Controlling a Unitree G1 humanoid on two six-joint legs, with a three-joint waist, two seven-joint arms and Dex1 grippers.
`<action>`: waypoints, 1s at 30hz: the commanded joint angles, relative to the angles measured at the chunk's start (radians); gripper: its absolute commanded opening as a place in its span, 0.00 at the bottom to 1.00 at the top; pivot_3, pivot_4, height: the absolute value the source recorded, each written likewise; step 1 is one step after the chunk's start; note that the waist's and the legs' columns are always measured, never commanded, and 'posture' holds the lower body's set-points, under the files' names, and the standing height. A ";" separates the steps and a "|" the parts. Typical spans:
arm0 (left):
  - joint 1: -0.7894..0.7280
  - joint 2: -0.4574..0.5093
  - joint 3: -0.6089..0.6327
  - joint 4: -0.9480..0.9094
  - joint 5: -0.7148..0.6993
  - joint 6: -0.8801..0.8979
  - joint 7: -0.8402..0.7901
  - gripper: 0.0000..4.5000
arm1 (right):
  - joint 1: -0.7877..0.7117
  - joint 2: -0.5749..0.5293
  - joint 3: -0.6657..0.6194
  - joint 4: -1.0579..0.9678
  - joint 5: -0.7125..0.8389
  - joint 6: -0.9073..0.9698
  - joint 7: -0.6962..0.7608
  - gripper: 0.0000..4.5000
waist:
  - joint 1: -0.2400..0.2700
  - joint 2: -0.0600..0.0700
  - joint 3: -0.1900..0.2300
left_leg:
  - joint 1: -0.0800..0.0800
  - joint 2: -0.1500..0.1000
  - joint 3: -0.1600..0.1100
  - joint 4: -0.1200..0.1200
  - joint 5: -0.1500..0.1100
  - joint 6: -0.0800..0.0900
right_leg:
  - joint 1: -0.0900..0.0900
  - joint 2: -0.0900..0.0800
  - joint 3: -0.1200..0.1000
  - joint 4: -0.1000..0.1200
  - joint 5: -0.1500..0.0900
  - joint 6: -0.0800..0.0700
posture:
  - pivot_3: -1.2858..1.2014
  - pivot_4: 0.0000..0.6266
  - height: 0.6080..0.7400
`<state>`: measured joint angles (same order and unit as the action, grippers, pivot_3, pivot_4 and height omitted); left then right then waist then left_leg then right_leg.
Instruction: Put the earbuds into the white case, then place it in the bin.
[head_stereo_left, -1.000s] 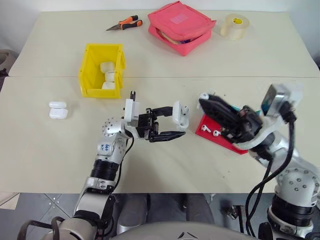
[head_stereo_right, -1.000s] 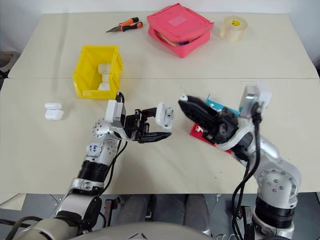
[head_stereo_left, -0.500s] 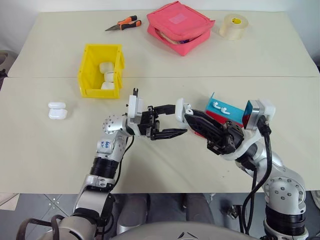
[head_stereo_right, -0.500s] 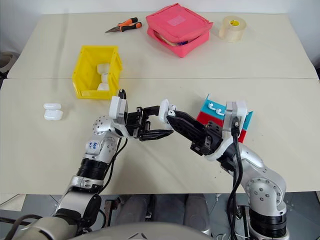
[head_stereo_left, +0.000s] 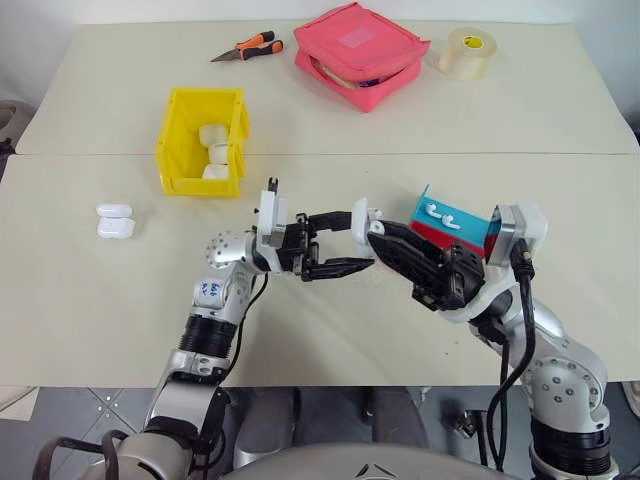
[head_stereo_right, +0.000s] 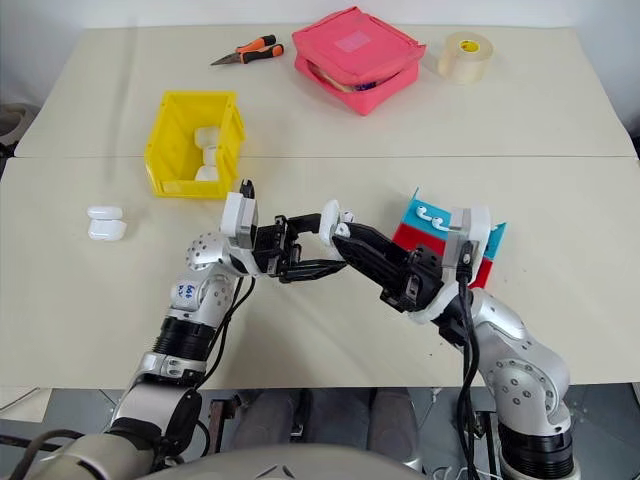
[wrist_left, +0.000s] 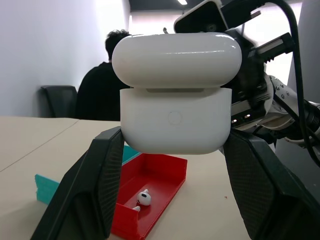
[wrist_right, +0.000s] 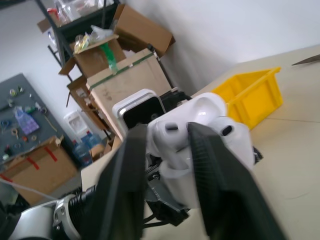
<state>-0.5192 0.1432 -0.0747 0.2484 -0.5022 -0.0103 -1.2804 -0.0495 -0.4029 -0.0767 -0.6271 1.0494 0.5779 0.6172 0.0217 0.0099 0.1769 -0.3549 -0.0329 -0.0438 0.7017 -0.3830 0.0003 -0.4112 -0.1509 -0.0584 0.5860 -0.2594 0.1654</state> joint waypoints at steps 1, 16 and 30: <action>-0.012 -0.016 -0.002 -0.073 -0.028 -0.010 -0.001 0.60 | 0.003 -0.032 0.022 -0.028 -0.021 0.002 0.027 0.54 | 0.001 0.000 0.000 | 0.000 0.000 0.000 0.000 0.000 0.000 | 0.000 0.000 0.000 0.000 0.000 0.000 | 0.52 0.24 1.00; -0.041 0.177 -0.008 -0.071 0.141 -0.068 0.055 0.60 | -0.102 -0.283 -0.144 0.000 0.010 0.039 0.085 0.03 | 0.001 0.000 0.000 | 0.000 0.000 0.001 -0.001 0.000 0.000 | 0.000 0.000 0.001 0.000 0.000 0.000 | 0.52 0.24 1.00; -0.041 0.166 -0.083 -0.068 0.219 -0.112 0.086 0.60 | -0.399 -0.288 0.117 0.041 -0.093 0.213 0.024 0.01 | 0.000 0.000 0.000 | 0.000 0.001 0.000 -0.001 0.000 0.000 | 0.000 0.000 0.000 -0.001 0.000 0.000 | 0.52 0.24 1.00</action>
<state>-0.5513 0.3109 -0.1585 0.2075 -0.2782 -0.1029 -1.2021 -0.4403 -0.6933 0.0297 -0.5838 0.9750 0.7764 0.6483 0.0214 0.0097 0.1771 -0.3549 -0.0324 -0.0436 0.7010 -0.3831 0.0003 -0.4115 -0.1507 -0.0583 0.5854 -0.2595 0.1652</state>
